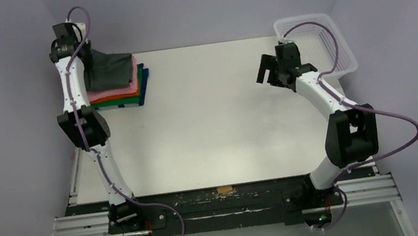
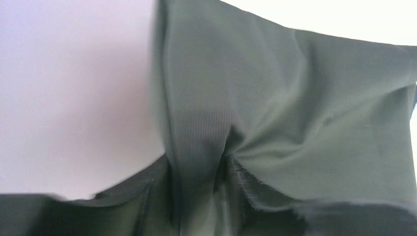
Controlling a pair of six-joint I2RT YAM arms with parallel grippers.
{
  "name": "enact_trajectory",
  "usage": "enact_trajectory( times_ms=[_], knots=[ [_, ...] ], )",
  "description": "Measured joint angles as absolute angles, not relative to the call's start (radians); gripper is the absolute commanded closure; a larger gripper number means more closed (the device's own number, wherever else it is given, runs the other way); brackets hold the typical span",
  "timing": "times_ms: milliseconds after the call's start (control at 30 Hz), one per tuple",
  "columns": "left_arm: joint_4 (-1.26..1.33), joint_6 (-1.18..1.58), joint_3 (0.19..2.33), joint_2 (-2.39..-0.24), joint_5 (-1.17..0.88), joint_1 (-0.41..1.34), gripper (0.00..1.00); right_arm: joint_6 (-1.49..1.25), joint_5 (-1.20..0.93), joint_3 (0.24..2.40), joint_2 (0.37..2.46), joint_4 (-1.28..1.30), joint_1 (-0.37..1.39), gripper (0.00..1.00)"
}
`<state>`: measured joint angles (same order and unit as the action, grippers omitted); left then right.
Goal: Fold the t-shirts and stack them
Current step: Put the neatly folded tshirt into the corner of the board with the left arm
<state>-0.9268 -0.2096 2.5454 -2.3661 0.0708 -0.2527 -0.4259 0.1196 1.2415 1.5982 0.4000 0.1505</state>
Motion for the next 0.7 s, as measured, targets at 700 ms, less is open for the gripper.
enact_trajectory(
  times_ms=[700],
  knots=[
    [-0.699,0.109,2.165,-2.054,-0.022,-0.246,0.0,-0.431,0.169,1.241,1.582,0.403,0.15,0.03]
  ],
)
